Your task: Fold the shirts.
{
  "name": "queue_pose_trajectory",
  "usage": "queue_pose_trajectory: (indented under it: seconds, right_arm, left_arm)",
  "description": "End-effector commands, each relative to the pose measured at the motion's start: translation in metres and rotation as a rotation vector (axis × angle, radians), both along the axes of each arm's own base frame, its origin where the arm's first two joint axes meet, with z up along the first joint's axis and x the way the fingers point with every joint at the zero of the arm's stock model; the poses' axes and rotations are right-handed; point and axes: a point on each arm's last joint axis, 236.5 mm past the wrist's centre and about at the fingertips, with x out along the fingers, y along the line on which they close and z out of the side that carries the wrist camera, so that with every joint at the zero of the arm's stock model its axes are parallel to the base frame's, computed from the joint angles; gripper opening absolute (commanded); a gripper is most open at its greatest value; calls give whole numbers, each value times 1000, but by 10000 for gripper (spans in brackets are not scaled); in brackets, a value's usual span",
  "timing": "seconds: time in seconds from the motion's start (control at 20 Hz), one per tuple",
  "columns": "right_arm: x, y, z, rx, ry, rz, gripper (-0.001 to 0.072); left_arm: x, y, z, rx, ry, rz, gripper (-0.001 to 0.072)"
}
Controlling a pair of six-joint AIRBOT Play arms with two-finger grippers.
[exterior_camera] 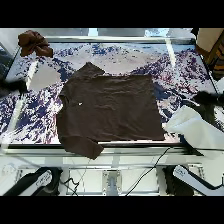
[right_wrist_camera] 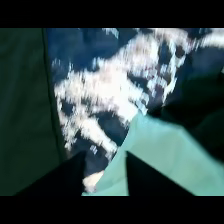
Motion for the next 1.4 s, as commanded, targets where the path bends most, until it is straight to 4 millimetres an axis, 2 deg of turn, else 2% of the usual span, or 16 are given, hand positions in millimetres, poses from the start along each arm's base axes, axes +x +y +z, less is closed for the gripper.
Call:
queue_pose_trajectory:
  seconds: [0.0,0.1,0.15,0.25,0.35,0.5,0.7,0.8,0.9,0.95,1.0,1.05,1.1,1.25,1.35]
  right_arm:
    - [-29,49,-35,258,8,-58,486]
    - [-46,71,-61,294,81,-30,486]
    - [-51,75,-71,287,102,-31,486]
    - [-53,81,-83,285,114,-34,485]
    - [-56,89,-88,286,131,-13,485]
    - [-58,97,-90,294,141,3,485]
    - [-58,98,-89,306,140,2,484]
    - [-58,98,-89,305,141,2,483]
    - [-62,100,-89,332,169,-23,483]
    - [-67,103,-90,351,199,-32,483]
    - [-72,105,-91,361,224,-33,483]
    - [-75,106,-92,375,250,-57,483]
    - [-79,108,-93,390,278,-70,483]
    - [-96,110,-98,409,371,-104,481]
    - [-115,114,-102,419,466,-111,481]
  left_arm:
    - [-103,-50,-101,-201,226,34,651]
    - [-127,-86,-137,-348,308,43,650]
    - [-131,-98,-149,-400,310,55,651]
    - [-131,-104,-167,-424,289,81,651]
    - [-126,-101,-176,-426,256,147,650]
    - [-126,-111,-185,-478,290,166,650]
    - [-92,-120,-191,-560,193,230,646]
    - [-86,-130,-194,-621,199,265,538]
    - [-88,-137,-197,-652,225,278,537]
    - [-88,-139,-196,-665,233,282,510]
    - [-88,-141,-196,-674,235,284,366]
    - [-88,-142,-195,-679,233,286,107]
    - [-87,-142,-195,-680,230,287,8]
    - [-86,-143,-194,-688,229,289,8]
    - [-85,-146,-193,-701,227,286,8]
